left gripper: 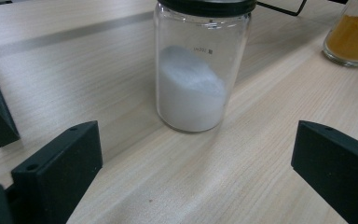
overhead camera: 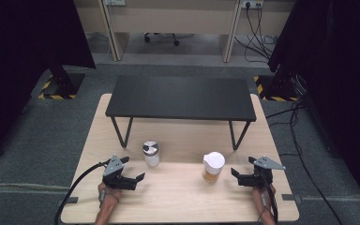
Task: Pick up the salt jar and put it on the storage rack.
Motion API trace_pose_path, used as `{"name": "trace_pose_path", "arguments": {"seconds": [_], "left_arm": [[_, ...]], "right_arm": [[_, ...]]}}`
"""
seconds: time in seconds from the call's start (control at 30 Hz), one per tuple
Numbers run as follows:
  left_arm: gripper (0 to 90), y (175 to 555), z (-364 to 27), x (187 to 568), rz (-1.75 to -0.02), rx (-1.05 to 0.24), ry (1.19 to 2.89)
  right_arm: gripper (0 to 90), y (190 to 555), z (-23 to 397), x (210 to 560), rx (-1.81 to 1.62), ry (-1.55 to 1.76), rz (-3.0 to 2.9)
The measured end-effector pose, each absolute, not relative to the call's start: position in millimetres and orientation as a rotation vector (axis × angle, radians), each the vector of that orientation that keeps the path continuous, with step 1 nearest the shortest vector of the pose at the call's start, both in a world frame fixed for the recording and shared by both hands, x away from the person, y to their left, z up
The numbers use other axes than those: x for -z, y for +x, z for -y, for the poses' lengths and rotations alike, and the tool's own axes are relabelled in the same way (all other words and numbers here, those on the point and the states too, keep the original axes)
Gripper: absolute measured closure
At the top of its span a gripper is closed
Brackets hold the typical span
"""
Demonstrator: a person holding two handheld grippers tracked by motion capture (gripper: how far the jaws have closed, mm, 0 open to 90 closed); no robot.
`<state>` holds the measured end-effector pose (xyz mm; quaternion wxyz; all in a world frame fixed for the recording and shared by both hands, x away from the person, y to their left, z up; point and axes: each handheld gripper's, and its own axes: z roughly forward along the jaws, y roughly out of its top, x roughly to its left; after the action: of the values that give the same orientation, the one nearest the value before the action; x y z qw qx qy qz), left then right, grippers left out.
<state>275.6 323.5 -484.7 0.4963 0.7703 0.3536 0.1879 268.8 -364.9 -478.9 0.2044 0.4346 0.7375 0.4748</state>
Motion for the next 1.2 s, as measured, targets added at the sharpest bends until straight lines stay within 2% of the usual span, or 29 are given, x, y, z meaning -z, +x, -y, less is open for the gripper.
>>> {"name": "trace_pose_path", "arguments": {"seconds": [1.2], "left_arm": [[0.9,276.2,-324.7,485.1,-0.846,-0.446,1.866]], "right_arm": [[1.4,269.1,365.6,479.1,-1.329,1.211,-2.058]]}}
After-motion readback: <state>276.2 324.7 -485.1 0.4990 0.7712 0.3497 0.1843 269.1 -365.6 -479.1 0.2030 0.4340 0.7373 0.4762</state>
